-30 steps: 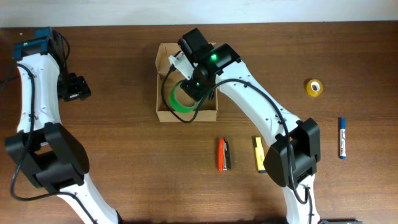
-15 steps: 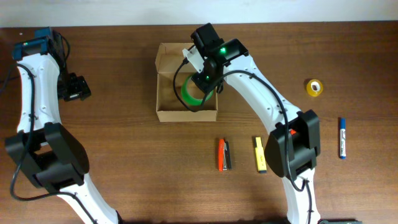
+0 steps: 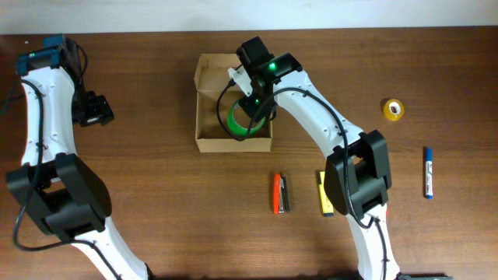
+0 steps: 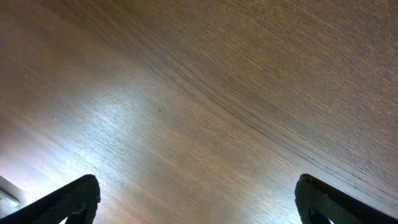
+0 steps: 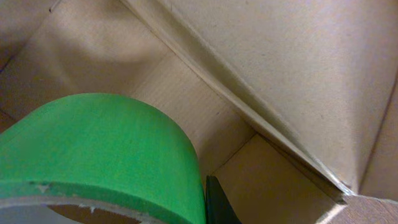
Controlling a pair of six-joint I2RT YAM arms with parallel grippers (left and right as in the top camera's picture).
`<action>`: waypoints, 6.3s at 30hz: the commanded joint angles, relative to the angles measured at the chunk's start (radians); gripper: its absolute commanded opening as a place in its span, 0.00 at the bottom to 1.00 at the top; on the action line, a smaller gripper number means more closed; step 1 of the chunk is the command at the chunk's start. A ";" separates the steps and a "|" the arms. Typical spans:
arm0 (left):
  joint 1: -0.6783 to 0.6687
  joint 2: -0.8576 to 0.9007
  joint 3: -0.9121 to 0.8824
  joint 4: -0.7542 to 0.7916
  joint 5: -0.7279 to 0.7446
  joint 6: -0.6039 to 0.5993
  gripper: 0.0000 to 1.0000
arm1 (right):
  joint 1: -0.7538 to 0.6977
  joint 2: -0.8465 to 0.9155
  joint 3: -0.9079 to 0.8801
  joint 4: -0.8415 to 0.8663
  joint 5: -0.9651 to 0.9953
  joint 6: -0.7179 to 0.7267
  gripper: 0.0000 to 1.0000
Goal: Pack container
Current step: 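Carry the green tape into the box and lower it, then open the right gripper to release the tape and lift away, then move the right gripper over the small yellow tape roll, then grasp the yellow tape roll rim with the right gripper and lift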
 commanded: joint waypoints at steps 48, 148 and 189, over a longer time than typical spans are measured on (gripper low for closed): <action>0.002 -0.006 -0.010 0.003 0.004 0.016 1.00 | -0.100 -0.436 -0.095 -0.102 0.160 0.244 0.93; 0.002 -0.006 -0.010 0.003 0.003 0.016 1.00 | -0.897 -0.082 -0.375 0.322 0.073 0.284 0.94; 0.002 -0.006 -0.010 0.003 0.004 0.016 1.00 | -0.830 -0.017 -0.380 0.325 0.066 0.259 0.41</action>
